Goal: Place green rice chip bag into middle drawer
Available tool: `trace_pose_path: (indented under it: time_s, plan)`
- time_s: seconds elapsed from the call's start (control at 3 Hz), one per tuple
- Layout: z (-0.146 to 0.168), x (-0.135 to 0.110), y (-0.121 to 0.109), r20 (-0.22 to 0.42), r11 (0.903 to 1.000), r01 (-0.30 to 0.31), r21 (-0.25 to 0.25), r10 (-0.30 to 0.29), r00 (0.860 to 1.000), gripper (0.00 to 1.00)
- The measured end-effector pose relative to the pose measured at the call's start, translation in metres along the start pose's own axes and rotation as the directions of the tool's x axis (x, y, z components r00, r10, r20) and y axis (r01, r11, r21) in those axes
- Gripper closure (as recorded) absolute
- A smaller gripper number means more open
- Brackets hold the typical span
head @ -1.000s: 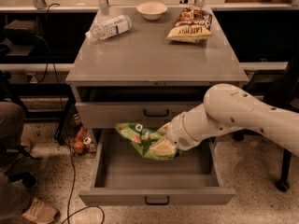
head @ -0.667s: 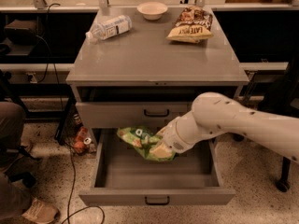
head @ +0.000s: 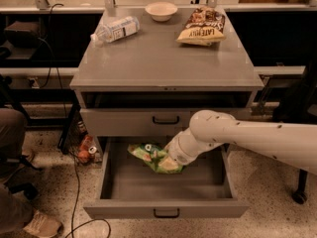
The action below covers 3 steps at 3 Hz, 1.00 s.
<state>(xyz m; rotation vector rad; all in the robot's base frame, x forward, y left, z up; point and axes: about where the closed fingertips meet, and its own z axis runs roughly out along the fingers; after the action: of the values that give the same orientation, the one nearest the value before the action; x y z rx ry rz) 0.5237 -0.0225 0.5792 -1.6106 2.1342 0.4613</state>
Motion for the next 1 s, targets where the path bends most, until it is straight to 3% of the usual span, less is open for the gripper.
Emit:
trace_pose_path:
  time_s: [0.33,1.0]
  plan:
    - [0.042,0.023,-0.013,-0.008,0.9977,-0.043,-0.053,0.043,0.999,1.00]
    - [0.093,0.042,-0.019,0.008,0.9881,-0.094,-0.121,0.096,0.995,1.00]
